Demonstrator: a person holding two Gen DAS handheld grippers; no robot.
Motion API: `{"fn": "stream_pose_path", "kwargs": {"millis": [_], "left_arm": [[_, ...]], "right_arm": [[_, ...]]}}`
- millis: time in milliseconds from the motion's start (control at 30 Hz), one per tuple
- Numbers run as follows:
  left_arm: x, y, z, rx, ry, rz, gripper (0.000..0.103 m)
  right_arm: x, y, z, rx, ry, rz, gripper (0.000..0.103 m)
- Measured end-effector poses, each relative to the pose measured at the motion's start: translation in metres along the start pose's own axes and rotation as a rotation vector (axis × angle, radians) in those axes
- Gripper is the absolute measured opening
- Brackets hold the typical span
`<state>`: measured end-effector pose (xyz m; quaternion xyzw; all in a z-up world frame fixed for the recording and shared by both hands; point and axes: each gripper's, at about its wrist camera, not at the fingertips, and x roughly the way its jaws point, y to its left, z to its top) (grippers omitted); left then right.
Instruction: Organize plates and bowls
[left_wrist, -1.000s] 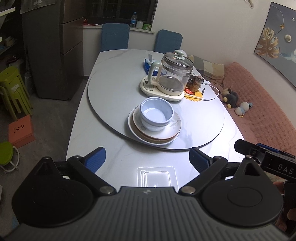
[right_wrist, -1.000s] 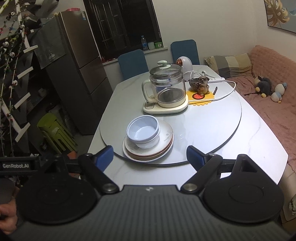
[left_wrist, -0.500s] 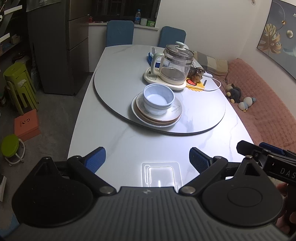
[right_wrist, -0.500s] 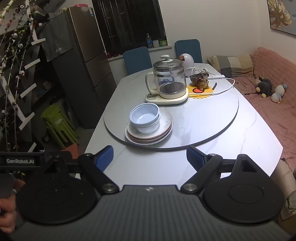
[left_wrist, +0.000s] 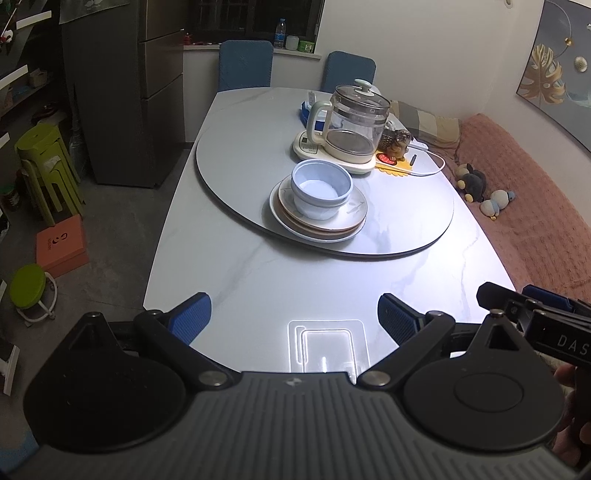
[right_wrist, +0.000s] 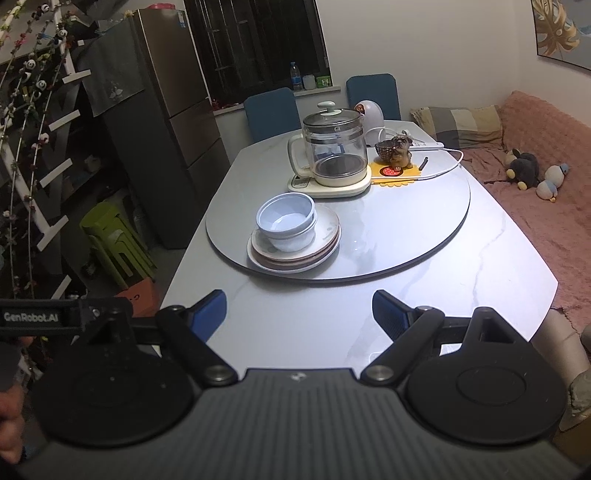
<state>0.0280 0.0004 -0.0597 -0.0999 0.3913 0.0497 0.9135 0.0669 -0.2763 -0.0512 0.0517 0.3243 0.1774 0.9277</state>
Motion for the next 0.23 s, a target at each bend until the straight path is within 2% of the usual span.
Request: {"fn": "stream_pose_path", "kwargs": {"millis": [233], "left_arm": [[-0.0040,-0.0006,-0.0051,-0.005,0.004,-0.010,0.099]], "right_arm": [[-0.0043,-0.0015,-0.0041,-0.006,0.005,-0.002,0.088]]}}
